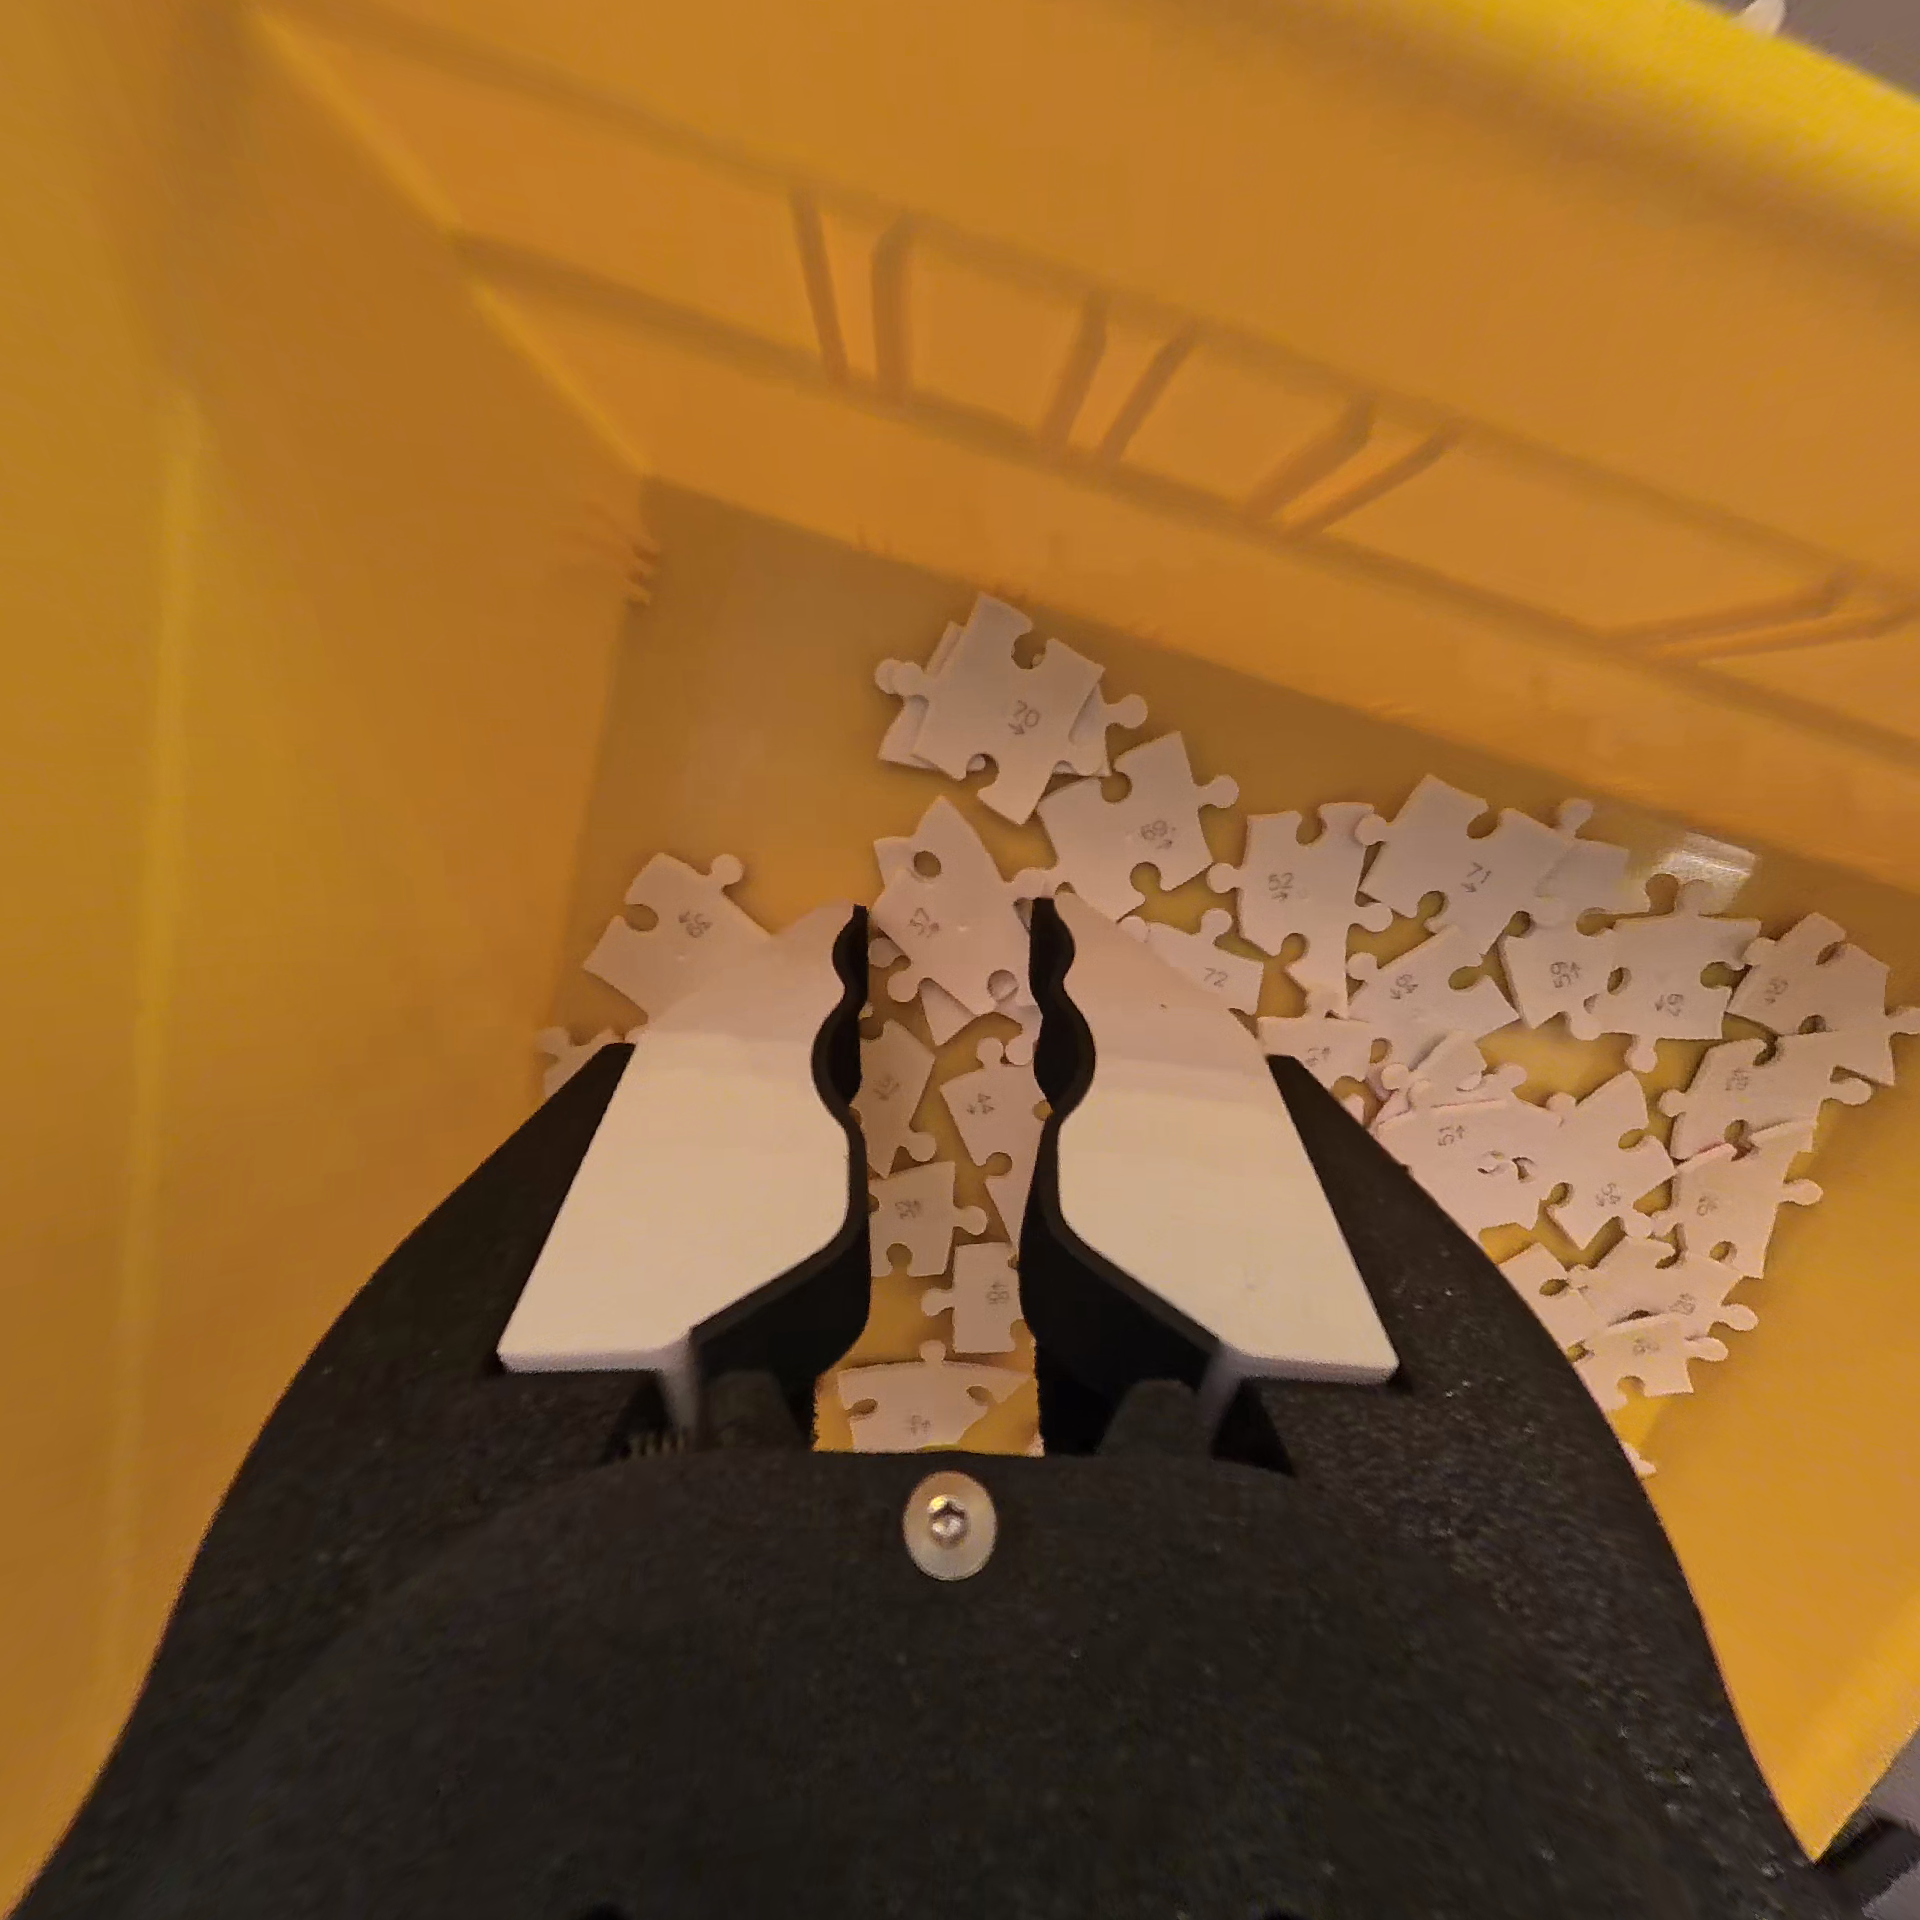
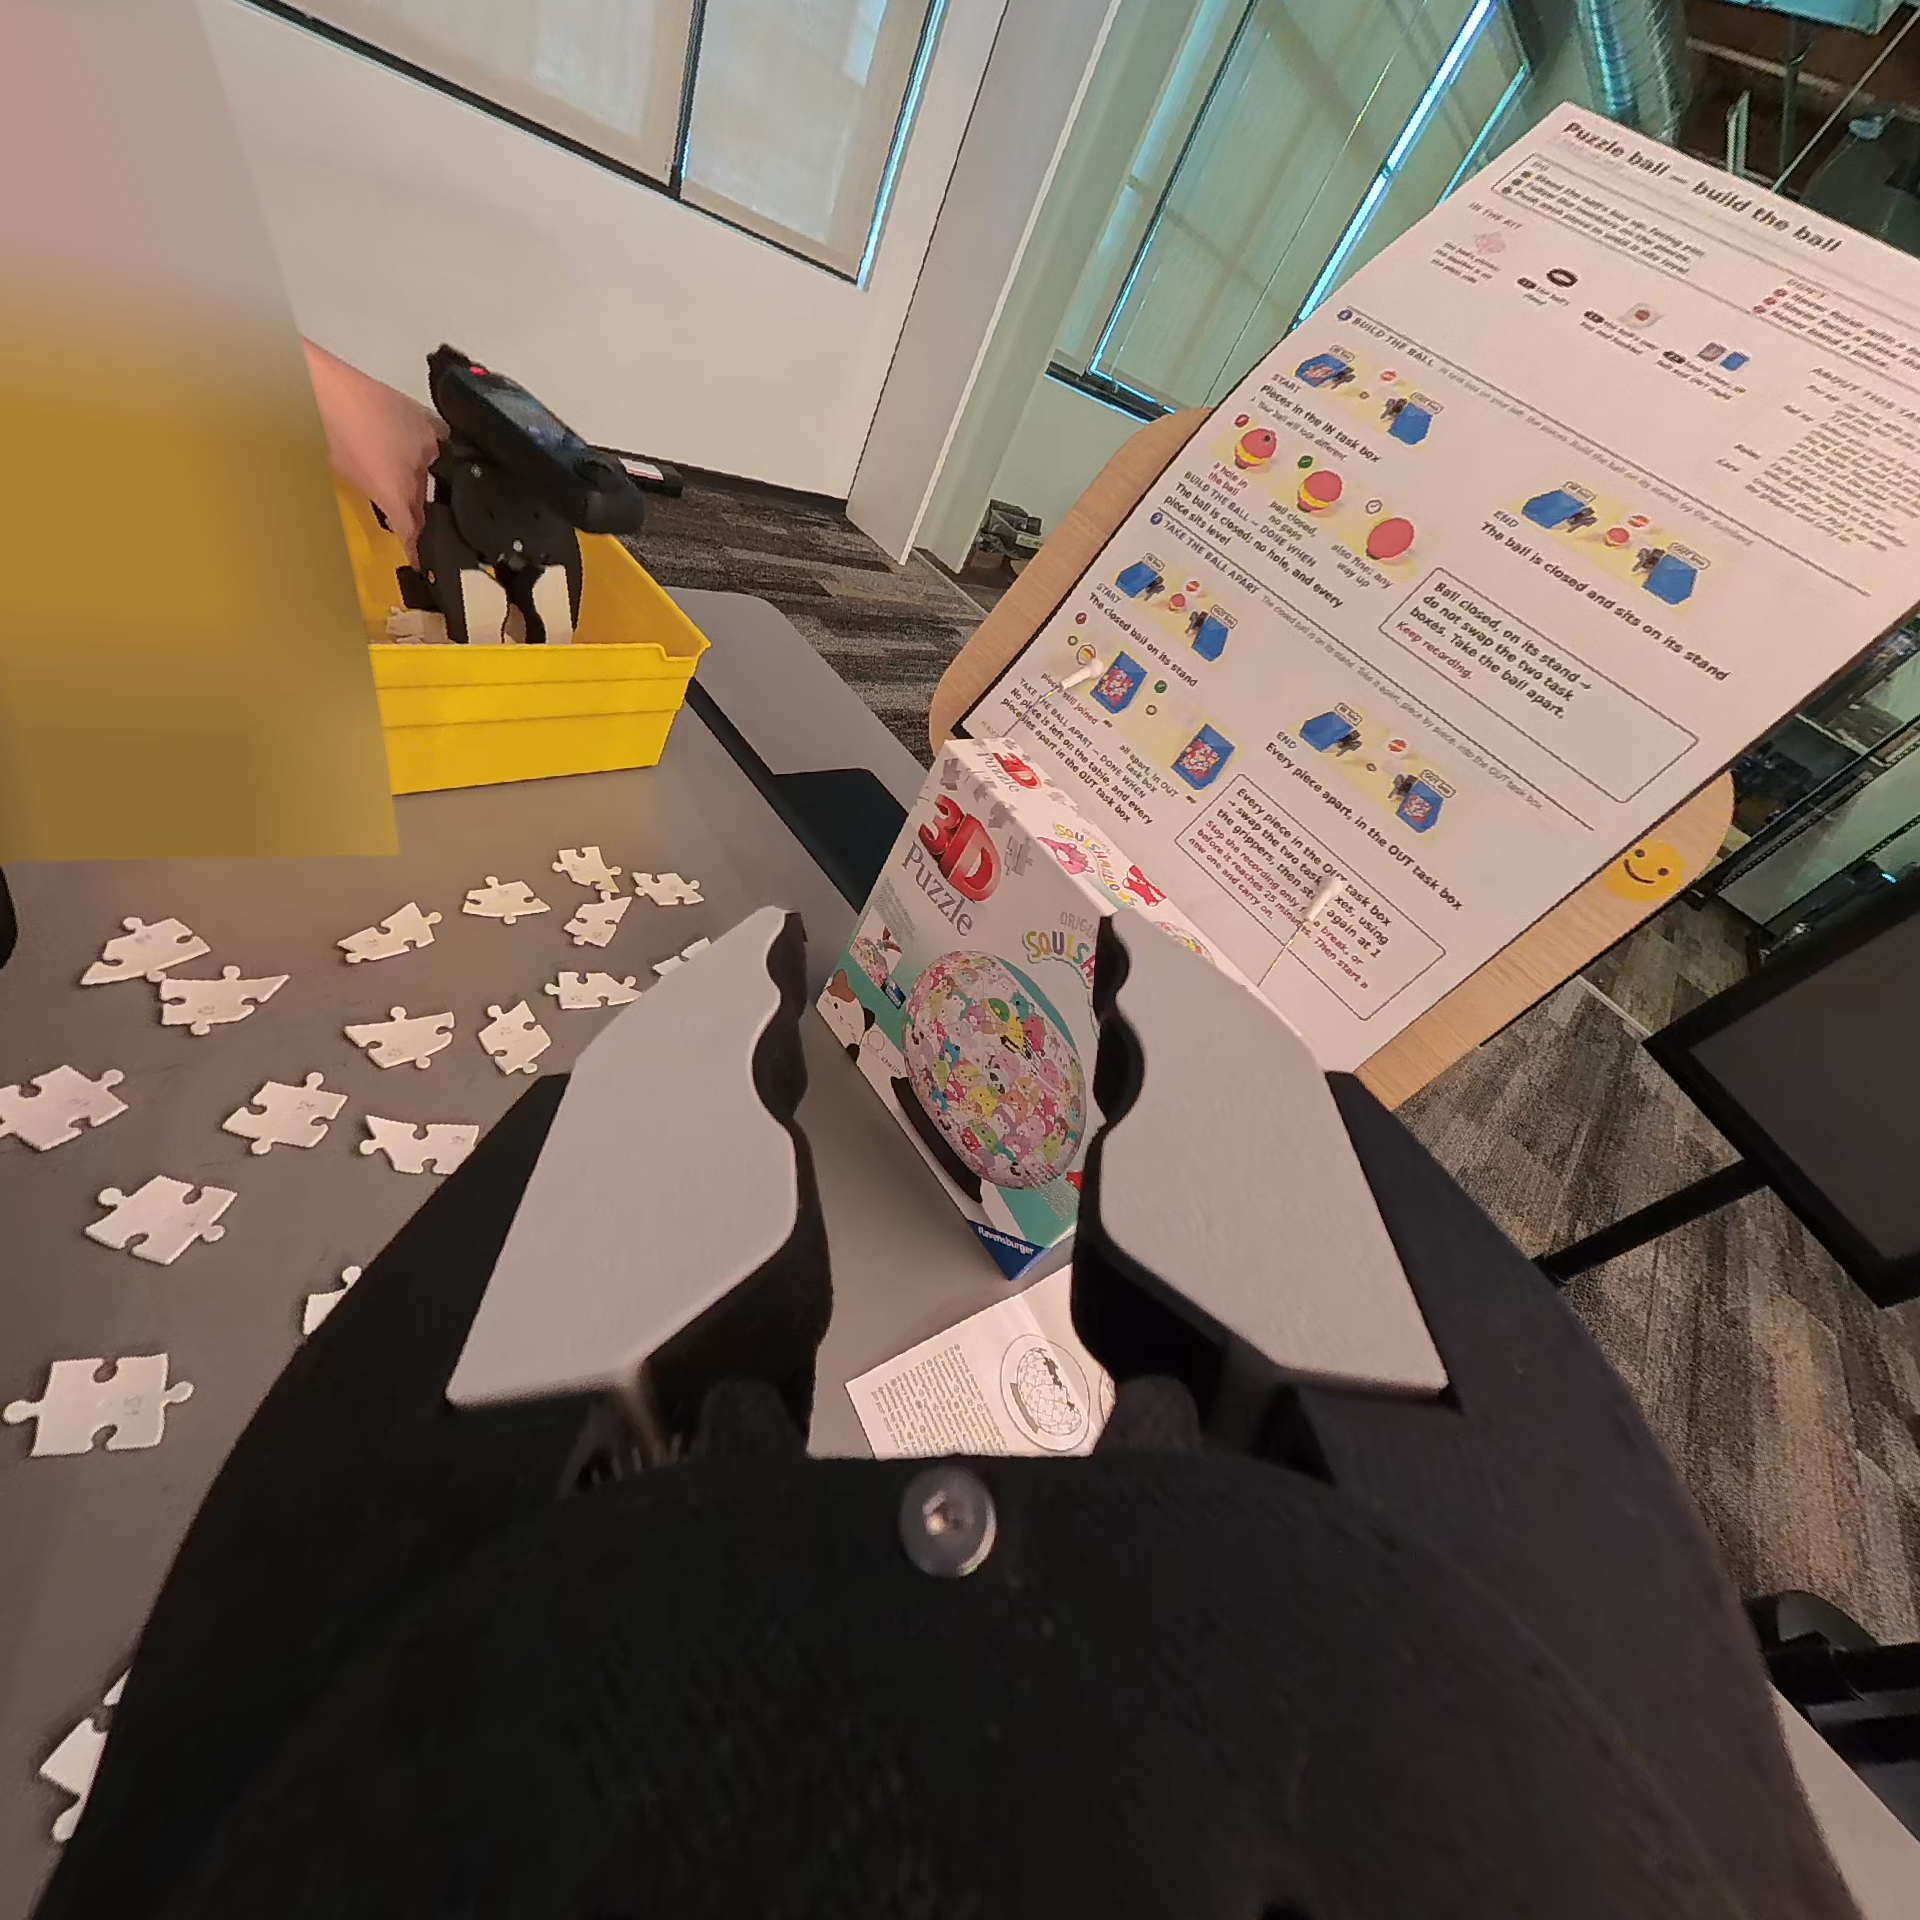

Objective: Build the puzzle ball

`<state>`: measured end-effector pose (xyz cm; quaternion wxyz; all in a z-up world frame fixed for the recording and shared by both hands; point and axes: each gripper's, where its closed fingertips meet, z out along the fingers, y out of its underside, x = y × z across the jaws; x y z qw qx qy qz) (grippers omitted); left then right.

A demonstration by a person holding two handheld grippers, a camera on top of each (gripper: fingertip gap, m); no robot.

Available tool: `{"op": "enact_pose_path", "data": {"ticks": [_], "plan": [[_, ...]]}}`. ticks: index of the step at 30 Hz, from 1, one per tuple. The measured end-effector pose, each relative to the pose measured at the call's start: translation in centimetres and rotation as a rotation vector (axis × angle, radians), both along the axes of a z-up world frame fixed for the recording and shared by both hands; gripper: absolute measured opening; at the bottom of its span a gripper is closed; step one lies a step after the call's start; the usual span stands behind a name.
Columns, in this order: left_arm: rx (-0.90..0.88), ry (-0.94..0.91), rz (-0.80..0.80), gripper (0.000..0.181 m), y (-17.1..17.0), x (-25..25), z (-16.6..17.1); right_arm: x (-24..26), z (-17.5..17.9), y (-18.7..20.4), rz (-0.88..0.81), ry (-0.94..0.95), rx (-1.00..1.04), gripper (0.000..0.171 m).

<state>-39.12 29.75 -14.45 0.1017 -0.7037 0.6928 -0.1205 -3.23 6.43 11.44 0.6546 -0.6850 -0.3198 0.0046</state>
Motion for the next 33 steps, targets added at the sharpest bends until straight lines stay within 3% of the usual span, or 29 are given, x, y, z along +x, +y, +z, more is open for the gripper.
{"op": "enact_pose_path", "data": {"ticks": [11, 24, 29, 33], "plan": [[0.062, -0.053, 0.045, 0.029, 1.6, 0.7, 2.2, 0.0, -0.2, 0.2, -0.009, -0.012, -0.003, 0.054], [0.202, -0.007, 0.062, 0.03, 3.4, 2.9, -0.2, -0.1, -0.8, 0.3, -0.02, -0.055, -0.018, 0.053], [0.183, -0.03, 0.076, 0.044, 3.3, 3.0, 0.6, -0.1, -0.9, 0.3, -0.021, -0.063, -0.023, 0.053], [0.146, -0.105, -0.024, 0.042, 1.4, 3.3, 2.0, -0.3, -1.1, 0.3, -0.015, -0.068, -0.032, 0.054]]}}
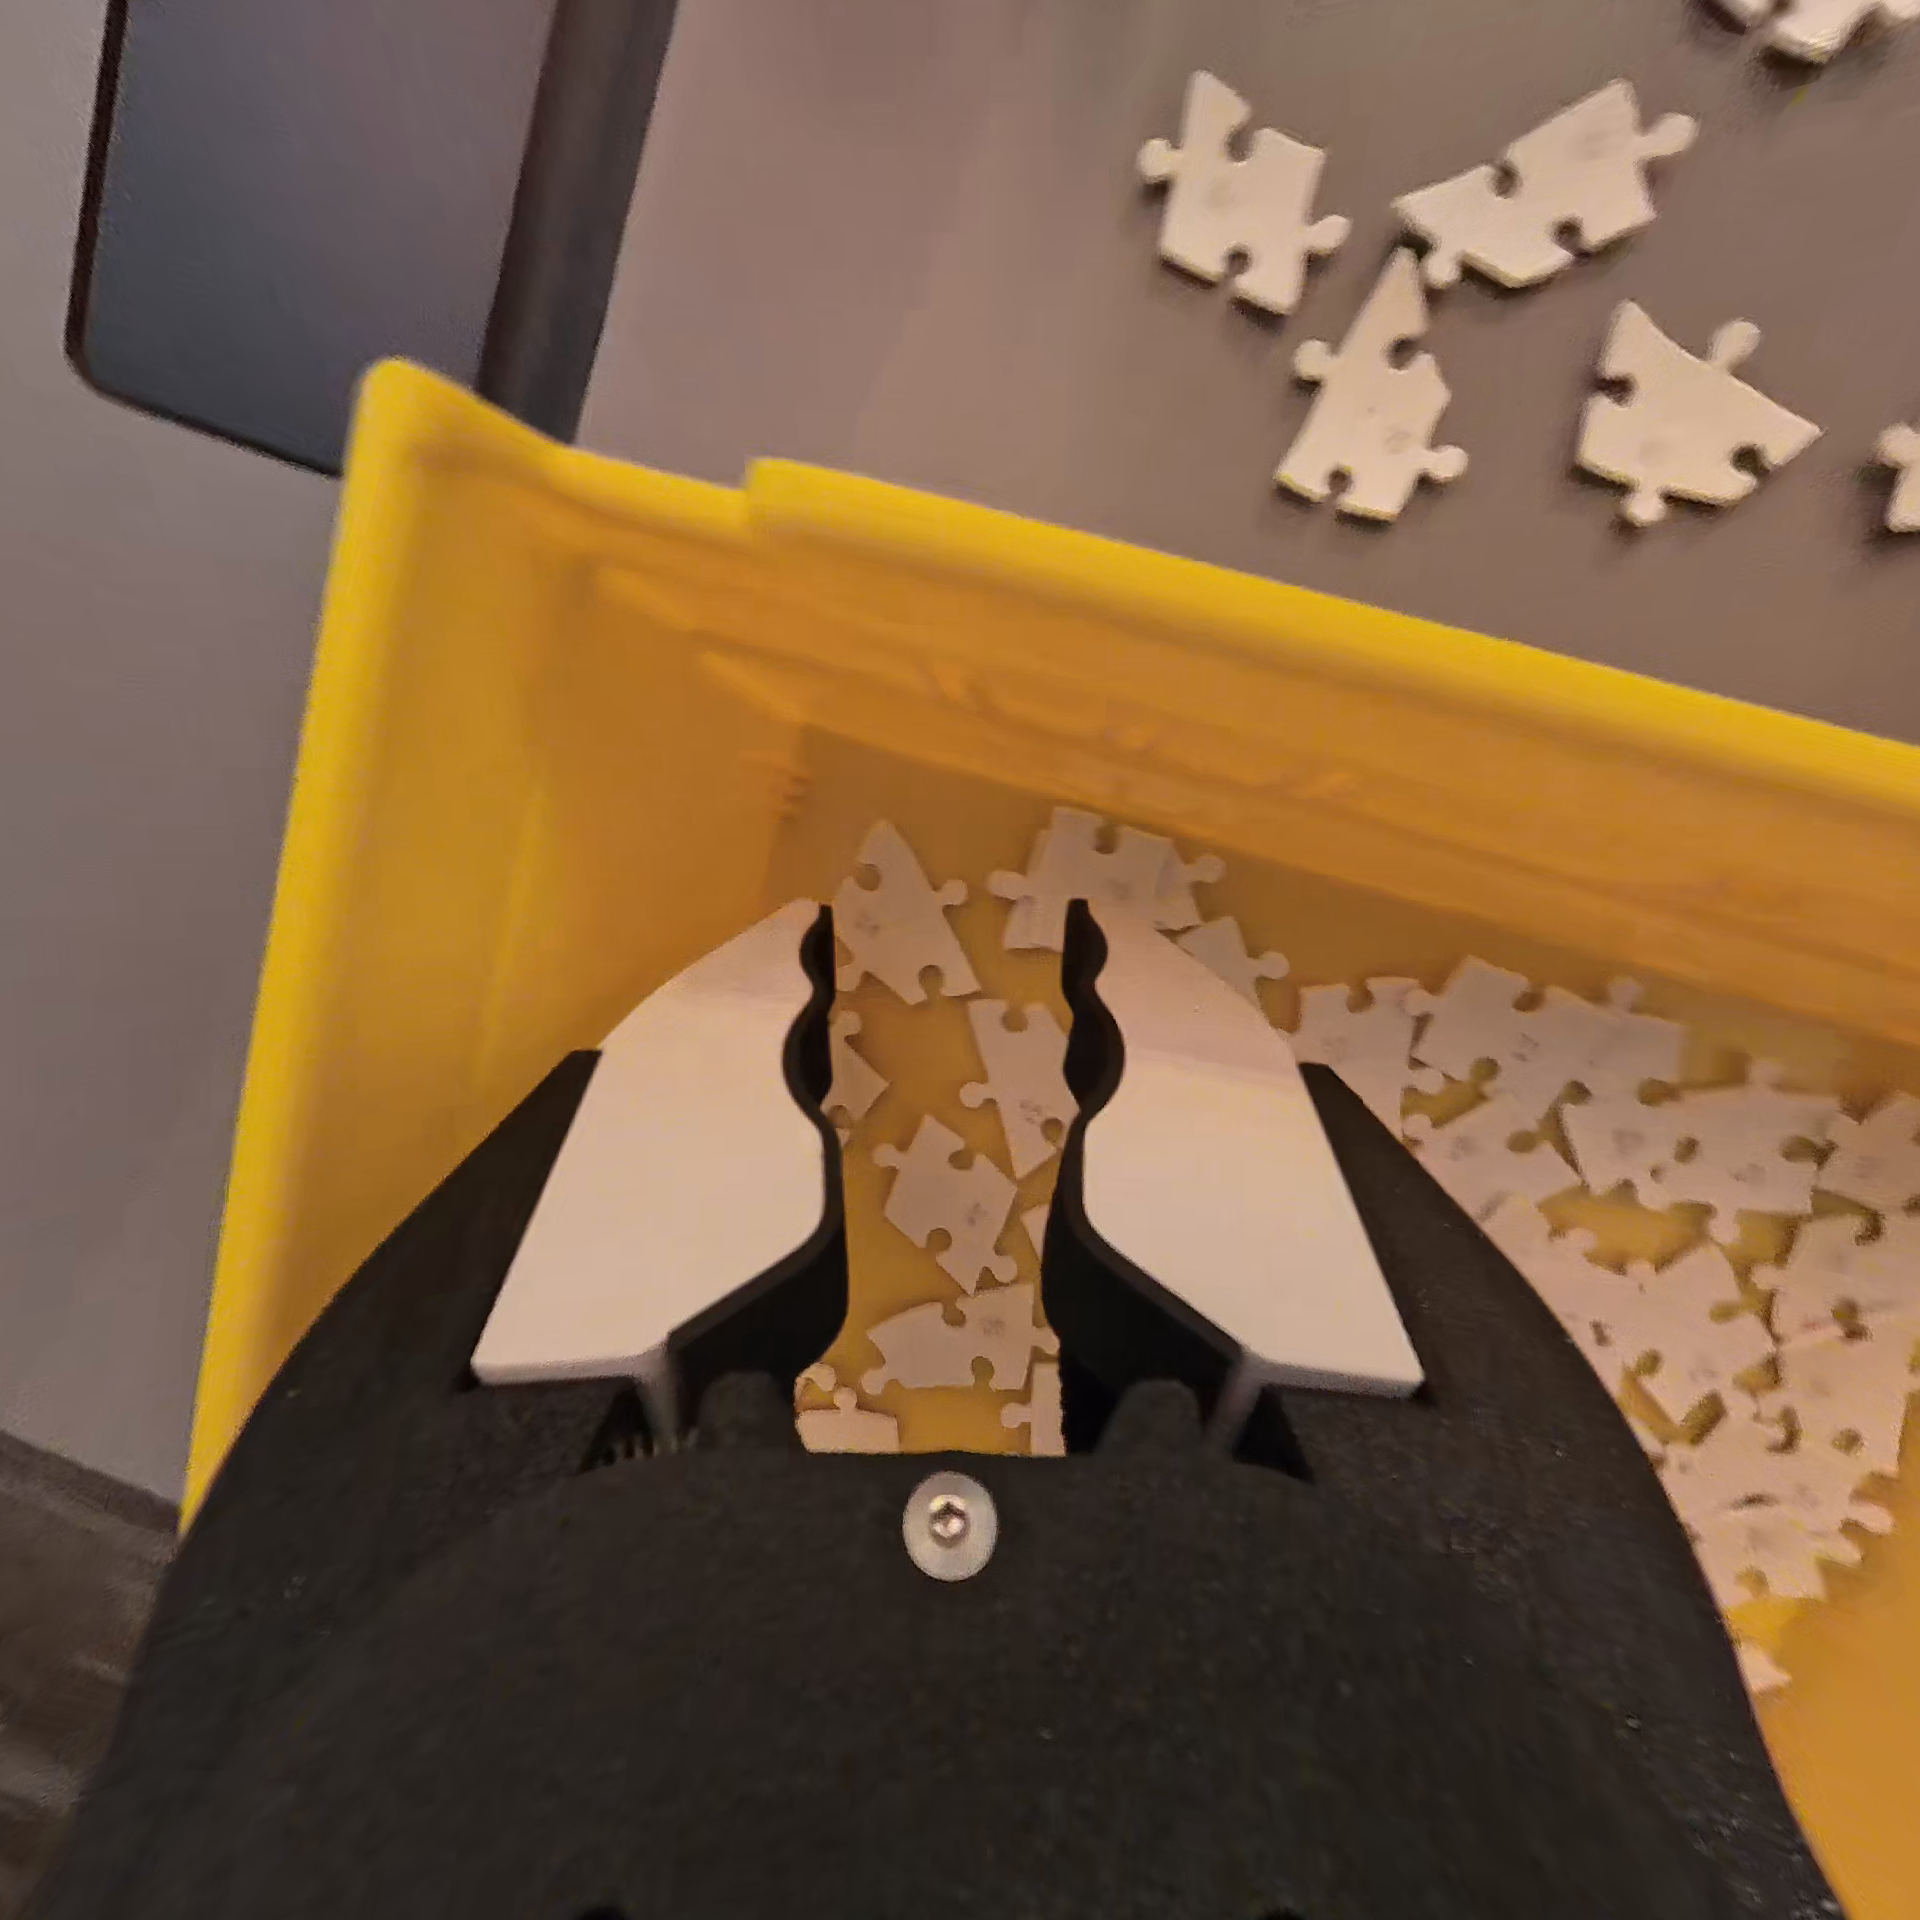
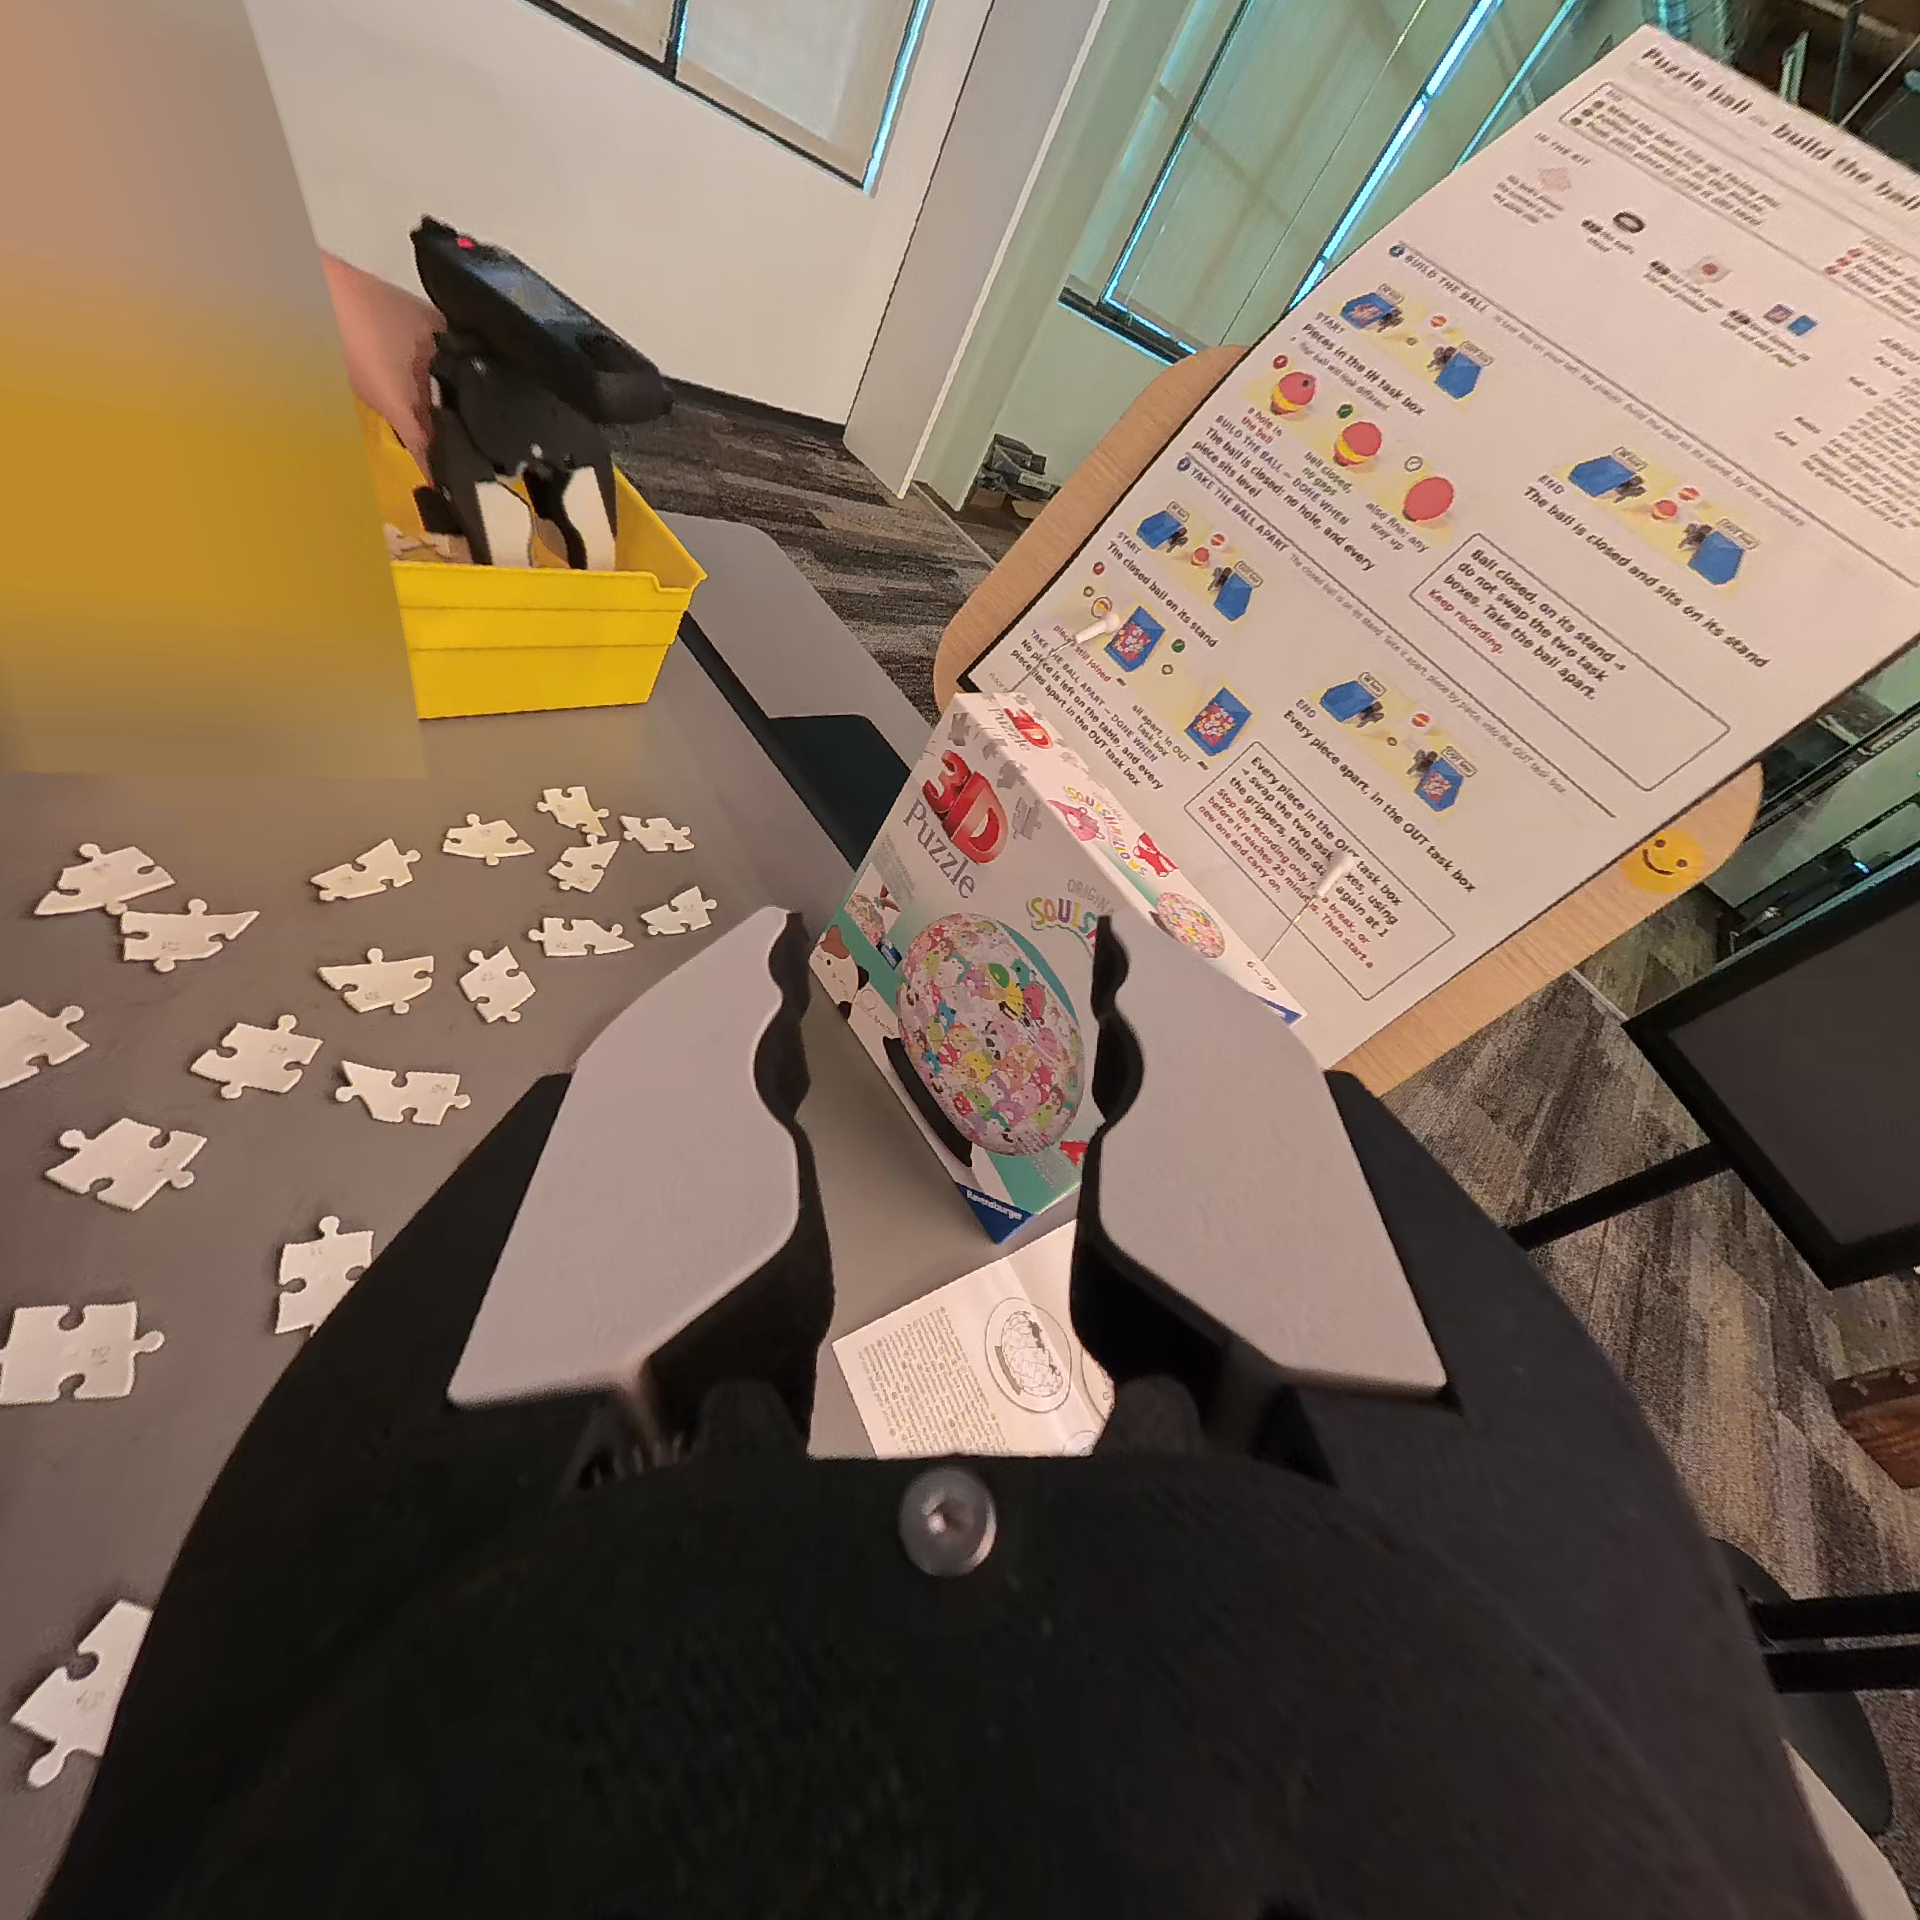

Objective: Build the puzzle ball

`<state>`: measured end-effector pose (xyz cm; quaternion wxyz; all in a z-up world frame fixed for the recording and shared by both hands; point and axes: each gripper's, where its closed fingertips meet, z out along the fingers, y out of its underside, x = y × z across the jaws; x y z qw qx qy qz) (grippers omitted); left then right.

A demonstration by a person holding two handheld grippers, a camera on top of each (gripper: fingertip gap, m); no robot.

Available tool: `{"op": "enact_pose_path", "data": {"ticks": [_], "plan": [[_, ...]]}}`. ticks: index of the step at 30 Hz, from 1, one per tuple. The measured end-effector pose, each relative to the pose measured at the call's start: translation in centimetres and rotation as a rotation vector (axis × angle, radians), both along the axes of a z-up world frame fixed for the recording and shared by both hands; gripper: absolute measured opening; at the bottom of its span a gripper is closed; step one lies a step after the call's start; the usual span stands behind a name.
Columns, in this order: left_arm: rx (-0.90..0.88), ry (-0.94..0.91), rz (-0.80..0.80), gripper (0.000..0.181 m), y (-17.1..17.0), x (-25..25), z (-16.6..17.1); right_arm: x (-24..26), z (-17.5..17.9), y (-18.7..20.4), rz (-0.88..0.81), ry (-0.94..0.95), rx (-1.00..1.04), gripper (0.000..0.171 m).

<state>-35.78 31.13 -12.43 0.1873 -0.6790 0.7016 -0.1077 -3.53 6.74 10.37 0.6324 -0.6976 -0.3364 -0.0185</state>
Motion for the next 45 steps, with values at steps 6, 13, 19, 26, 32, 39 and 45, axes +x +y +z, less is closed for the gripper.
{"op": "enact_pose_path", "data": {"ticks": [6, 13, 19, 26, 32, 39, 45], "plan": [[-0.049, 0.083, -0.12, 0.039, -2.5, -1.0, -1.8, -0.3, -0.2, 0.1, 0.008, -0.008, -0.009, 0.054], [-0.058, 0.093, -0.115, 0.027, -2.5, -1.0, -2.3, -0.4, -0.5, 0.1, 0.01, -0.017, -0.022, 0.053], [-0.055, 0.1, -0.106, 0.023, -2.5, -1.0, -2.3, -0.5, -0.6, 0.1, 0.012, -0.021, -0.025, 0.053], [-0.017, 0.045, -0.055, 0.023, -1.1, -1.2, -0.5, -0.5, -0.7, 0.1, 0.013, -0.024, -0.027, 0.053], [0.002, 0.047, -0.05, 0.023, -1.0, -2.0, 0.4, -0.4, -0.8, 0.2, 0.011, -0.022, -0.032, 0.053], [0.037, 0.046, -0.059, 0.023, -1.9, -3.1, 1.9, -0.4, -0.9, 0.2, 0.008, -0.029, -0.034, 0.052], [0.081, 0.002, -0.068, 0.023, -3.3, -4.0, 4.2, -0.3, -1.4, 0.5, 0.004, -0.036, -0.054, 0.052]]}}
